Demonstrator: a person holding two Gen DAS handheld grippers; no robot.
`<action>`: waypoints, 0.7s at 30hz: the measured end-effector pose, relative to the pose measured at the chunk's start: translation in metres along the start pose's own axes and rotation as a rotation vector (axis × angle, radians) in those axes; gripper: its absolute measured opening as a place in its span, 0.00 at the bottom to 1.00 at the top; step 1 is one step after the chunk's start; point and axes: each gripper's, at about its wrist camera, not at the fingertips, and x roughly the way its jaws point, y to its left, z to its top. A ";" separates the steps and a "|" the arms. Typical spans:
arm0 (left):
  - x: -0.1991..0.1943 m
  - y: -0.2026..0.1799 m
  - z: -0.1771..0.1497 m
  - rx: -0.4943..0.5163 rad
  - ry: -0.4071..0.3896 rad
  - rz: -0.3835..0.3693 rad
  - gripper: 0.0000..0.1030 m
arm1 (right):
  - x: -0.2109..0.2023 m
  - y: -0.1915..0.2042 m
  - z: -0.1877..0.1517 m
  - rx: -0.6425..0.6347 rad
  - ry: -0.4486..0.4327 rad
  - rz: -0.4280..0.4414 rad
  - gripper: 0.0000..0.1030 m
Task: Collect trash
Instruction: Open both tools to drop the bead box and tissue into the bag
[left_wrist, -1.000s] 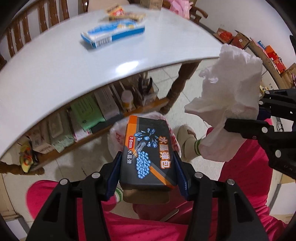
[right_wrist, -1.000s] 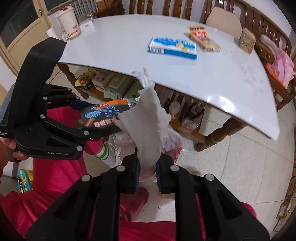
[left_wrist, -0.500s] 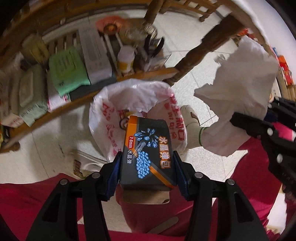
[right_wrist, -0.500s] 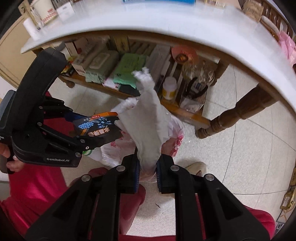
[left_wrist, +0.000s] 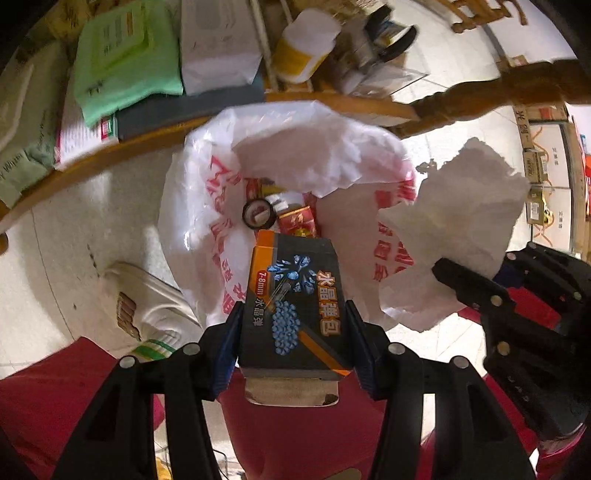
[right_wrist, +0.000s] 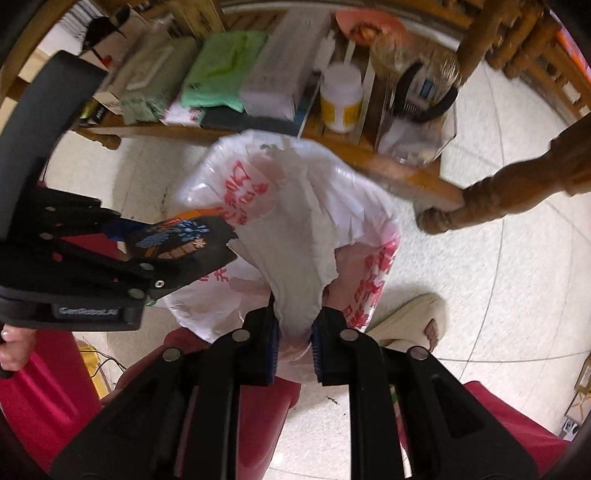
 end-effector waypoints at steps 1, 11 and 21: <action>0.003 0.002 0.002 -0.005 0.006 -0.003 0.50 | 0.006 -0.001 0.001 0.004 0.012 0.003 0.15; 0.031 0.008 0.019 -0.042 0.085 -0.018 0.50 | 0.042 -0.007 0.008 0.018 0.094 0.033 0.15; 0.047 0.016 0.029 -0.094 0.136 -0.018 0.65 | 0.050 -0.013 0.010 0.032 0.109 0.052 0.31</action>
